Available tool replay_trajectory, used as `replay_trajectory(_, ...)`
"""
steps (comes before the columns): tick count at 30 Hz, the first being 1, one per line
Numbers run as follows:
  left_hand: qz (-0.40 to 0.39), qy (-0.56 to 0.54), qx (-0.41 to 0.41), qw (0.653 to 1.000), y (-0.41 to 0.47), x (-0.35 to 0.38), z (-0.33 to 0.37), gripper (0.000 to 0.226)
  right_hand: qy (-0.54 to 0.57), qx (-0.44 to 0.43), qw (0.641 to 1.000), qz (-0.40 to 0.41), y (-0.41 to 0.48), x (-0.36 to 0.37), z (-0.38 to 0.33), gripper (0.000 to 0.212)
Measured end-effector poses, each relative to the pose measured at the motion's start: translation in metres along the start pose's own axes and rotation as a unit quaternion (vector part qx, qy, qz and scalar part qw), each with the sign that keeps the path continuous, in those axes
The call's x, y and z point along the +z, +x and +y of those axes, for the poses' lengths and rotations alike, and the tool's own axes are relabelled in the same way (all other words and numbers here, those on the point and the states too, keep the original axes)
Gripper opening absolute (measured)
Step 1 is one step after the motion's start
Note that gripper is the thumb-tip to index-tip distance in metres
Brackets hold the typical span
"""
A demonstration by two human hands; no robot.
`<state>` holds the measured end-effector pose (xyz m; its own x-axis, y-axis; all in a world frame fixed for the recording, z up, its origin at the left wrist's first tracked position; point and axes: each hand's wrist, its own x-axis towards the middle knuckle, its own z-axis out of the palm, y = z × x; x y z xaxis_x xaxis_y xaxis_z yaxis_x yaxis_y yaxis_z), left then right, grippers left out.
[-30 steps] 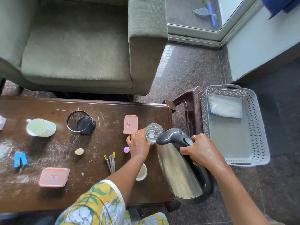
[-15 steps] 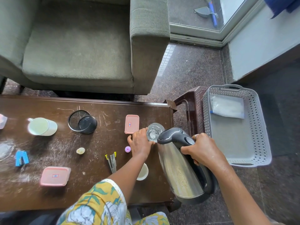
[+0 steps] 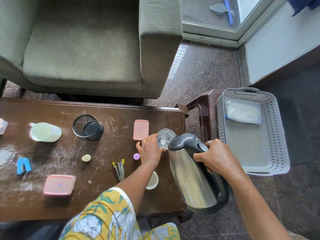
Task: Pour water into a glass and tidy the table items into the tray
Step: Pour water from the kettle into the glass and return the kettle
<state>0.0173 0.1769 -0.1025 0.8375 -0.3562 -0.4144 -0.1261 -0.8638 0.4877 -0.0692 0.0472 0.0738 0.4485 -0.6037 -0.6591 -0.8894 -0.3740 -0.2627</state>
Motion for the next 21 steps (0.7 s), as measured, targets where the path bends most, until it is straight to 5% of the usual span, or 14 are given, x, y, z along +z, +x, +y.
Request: replay_trajectory(21,-0.007,0.004,-0.004,1.0,-0.0014,-0.0025,0.0015,0.05,-0.001,-0.004,1.0,0.002,0.0014,0.0021,0.0008,0.015)
